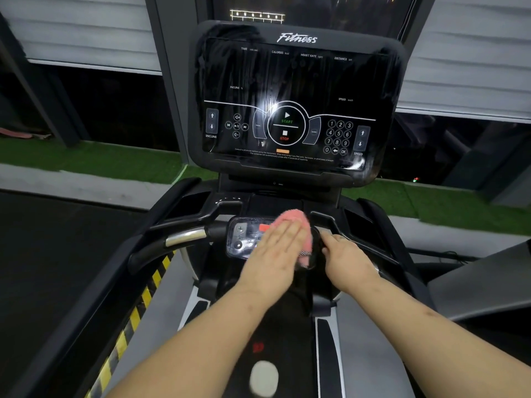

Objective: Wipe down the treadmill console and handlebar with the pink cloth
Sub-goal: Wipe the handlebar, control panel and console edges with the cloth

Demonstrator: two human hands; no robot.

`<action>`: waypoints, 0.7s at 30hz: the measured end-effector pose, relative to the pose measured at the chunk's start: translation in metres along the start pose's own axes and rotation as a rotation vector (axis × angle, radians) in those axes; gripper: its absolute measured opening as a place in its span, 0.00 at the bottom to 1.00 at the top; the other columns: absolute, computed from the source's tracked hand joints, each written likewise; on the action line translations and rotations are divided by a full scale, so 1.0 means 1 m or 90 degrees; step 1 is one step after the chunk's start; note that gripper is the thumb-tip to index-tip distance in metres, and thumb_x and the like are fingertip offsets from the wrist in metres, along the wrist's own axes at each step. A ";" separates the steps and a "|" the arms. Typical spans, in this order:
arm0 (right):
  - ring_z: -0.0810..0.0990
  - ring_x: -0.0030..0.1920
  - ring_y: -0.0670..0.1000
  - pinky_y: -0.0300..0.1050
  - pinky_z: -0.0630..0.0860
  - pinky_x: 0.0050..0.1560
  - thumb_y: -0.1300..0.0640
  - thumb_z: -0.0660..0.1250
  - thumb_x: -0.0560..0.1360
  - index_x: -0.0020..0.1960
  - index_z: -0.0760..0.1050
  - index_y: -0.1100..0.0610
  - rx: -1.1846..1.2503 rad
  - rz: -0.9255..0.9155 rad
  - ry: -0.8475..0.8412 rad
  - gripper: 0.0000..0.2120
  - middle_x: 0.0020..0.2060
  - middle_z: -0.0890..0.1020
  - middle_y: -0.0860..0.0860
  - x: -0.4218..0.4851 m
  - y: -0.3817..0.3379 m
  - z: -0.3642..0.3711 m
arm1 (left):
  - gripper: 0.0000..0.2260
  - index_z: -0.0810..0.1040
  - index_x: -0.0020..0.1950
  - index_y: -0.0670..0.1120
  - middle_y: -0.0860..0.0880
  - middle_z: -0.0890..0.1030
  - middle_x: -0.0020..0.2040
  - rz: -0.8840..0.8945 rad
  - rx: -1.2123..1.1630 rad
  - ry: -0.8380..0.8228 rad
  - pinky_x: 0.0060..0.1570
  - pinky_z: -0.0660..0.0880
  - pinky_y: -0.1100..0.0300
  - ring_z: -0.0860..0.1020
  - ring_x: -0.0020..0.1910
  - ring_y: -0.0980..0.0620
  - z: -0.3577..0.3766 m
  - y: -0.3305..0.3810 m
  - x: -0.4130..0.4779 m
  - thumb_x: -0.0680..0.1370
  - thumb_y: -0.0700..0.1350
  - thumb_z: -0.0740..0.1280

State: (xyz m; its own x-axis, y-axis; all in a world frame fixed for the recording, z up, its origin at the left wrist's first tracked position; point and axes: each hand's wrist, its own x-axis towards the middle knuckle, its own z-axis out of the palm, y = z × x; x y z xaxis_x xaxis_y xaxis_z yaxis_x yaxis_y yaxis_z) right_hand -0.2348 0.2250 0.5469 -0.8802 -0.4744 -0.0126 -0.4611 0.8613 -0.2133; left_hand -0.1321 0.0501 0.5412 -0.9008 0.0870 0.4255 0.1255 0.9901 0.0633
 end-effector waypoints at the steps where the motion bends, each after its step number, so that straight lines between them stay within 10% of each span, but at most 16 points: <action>1: 0.76 0.63 0.57 0.55 0.75 0.62 0.55 0.56 0.83 0.78 0.61 0.48 0.003 0.003 -0.001 0.23 0.65 0.77 0.52 0.000 0.000 0.000 | 0.31 0.62 0.81 0.43 0.44 0.64 0.80 -0.025 -0.001 -0.002 0.80 0.49 0.50 0.61 0.80 0.45 -0.003 -0.010 0.001 0.76 0.40 0.59; 21: 0.76 0.65 0.56 0.55 0.74 0.64 0.54 0.56 0.84 0.78 0.62 0.49 0.008 0.008 -0.003 0.23 0.68 0.75 0.52 0.000 0.002 -0.002 | 0.26 0.67 0.75 0.47 0.47 0.74 0.67 -0.093 0.019 -0.044 0.72 0.60 0.49 0.72 0.66 0.44 -0.020 -0.007 0.041 0.77 0.46 0.63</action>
State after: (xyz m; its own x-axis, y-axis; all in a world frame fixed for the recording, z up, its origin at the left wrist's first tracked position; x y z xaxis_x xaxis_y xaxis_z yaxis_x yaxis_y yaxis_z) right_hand -0.2354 0.2267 0.5483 -0.8854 -0.4643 -0.0206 -0.4484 0.8650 -0.2254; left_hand -0.1615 0.0444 0.5757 -0.9353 -0.0510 0.3501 -0.0198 0.9956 0.0920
